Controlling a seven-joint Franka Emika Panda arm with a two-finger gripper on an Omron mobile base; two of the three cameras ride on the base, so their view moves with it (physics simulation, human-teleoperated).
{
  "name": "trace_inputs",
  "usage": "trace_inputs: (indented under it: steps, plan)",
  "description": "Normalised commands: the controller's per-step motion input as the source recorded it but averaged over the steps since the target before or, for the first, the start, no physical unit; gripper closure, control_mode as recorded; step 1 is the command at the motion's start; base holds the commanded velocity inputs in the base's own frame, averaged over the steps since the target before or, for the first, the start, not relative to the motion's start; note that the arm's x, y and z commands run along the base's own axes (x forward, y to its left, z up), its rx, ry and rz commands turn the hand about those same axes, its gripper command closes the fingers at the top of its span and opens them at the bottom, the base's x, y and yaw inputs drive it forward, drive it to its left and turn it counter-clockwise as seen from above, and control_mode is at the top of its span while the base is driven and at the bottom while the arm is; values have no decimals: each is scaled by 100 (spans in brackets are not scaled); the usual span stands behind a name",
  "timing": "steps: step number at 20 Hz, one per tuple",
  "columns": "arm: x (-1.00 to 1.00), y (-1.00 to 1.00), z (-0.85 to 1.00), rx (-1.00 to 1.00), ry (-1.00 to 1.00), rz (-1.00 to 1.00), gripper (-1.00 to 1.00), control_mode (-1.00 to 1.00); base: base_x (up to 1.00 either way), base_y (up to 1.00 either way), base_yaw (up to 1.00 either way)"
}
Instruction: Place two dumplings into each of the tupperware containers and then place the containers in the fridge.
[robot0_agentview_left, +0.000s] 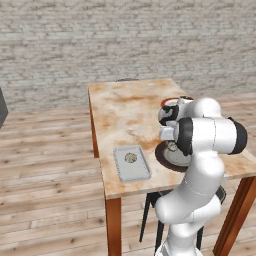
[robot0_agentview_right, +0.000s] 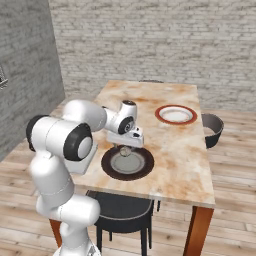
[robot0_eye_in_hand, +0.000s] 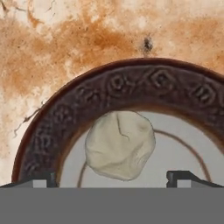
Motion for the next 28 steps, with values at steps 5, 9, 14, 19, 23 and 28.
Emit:
trace_inputs:
  steps: [5,9,14,19,23,28]
  plan:
    - [22,-4,-45,0,0,0,-100,-100,0,0,0]
    - [9,0,-24,0,0,0,-100,-100,0,0,0]
    - [0,0,-1,0,0,0,100,-100,0,0,0]
    - [-21,39,62,0,0,0,100,-100,0,0,0]
    - [-20,85,66,-2,5,2,100,-100,0,0,0]
    - [-55,80,22,-3,13,3,100,-100,0,0,0]
